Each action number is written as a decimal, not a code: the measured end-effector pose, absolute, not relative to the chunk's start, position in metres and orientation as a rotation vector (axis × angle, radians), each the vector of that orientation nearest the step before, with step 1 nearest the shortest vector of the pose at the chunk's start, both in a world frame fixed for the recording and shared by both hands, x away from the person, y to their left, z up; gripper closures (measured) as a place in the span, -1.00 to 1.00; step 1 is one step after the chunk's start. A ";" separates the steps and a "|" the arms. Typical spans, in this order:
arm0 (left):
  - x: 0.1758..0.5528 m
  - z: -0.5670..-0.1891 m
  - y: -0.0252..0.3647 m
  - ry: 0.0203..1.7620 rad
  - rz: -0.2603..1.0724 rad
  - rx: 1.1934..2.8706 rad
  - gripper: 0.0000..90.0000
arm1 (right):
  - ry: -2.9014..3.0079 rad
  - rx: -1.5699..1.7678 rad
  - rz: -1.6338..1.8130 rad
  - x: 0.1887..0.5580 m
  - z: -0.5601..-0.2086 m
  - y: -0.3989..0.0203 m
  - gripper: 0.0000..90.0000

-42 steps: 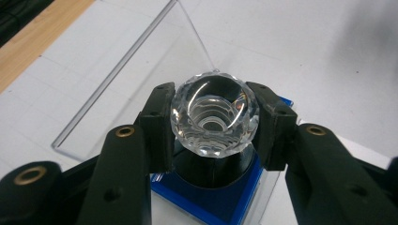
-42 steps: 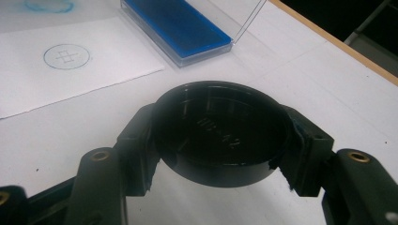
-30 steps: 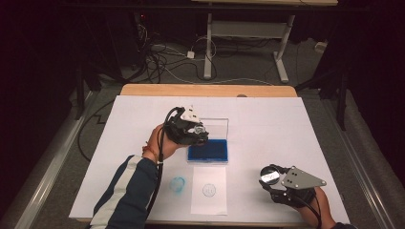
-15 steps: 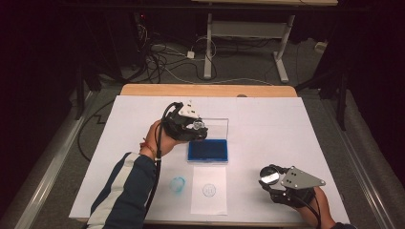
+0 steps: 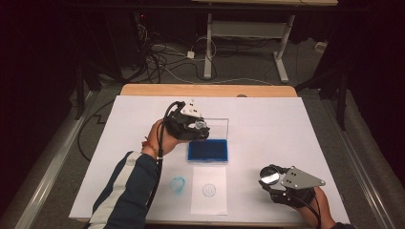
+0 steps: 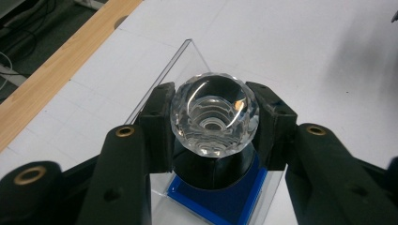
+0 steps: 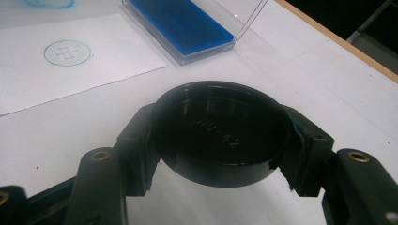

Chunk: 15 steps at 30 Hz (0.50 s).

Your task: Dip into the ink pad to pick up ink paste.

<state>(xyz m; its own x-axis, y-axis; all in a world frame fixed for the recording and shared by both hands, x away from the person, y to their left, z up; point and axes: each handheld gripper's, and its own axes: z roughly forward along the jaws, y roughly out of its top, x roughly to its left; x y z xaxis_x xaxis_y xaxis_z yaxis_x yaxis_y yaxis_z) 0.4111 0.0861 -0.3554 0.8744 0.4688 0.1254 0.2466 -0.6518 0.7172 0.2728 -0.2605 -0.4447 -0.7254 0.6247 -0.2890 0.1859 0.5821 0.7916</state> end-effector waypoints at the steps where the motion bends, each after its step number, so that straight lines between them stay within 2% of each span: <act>1: 0.411 -0.356 0.086 0.512 0.390 2.305 0.20 | 2.259 0.643 1.042 0.273 -0.445 -0.261 -0.15; 15: 0.418 -0.379 0.074 0.516 0.336 2.322 0.20 | 2.263 0.637 1.038 0.273 -0.445 -0.260 -0.15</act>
